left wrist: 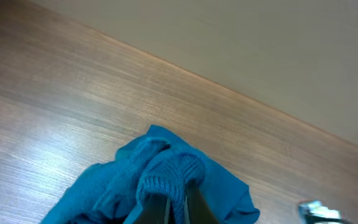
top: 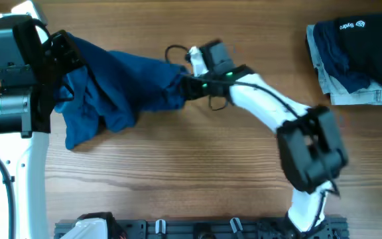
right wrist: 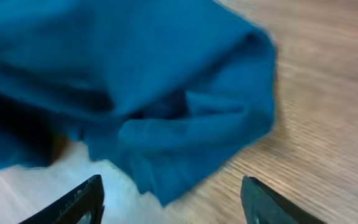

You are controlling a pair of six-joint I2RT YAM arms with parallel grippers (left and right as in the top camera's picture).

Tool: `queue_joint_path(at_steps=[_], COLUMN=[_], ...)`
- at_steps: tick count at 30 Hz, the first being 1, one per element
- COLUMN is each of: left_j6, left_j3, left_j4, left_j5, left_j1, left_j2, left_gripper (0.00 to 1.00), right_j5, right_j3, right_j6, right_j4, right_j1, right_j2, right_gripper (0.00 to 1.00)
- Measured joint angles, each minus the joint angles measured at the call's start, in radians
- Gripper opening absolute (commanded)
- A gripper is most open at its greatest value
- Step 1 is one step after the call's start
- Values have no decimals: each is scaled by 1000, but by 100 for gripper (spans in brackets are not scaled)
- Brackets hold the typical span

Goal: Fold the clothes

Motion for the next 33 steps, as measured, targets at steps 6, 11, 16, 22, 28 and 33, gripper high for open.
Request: queue_joint_path(at_steps=[6, 11, 16, 22, 28, 33], left_j6=[0, 0, 0, 0, 0, 0], left_j3=[0, 0, 0, 0, 0, 0], left_j4=[-1, -23, -26, -29, -37, -43], left_j5=[0, 0, 0, 0, 0, 0], left_j1=[0, 0, 0, 0, 0, 0], left_j2=[2, 32, 53, 53, 53, 54], left_gripper=[4, 4, 4, 4, 4, 4], right_j5=[270, 444, 512, 525, 524, 510], right_j3=[2, 2, 2, 2, 3, 3], right_j6=[213, 331, 353, 364, 391, 409], right_j4=[102, 132, 152, 192, 173, 126], right_j1=[127, 196, 181, 164, 164, 164], right_j2=[24, 24, 40, 79, 107, 108], right_gripper=[82, 74, 69, 68, 55, 28])
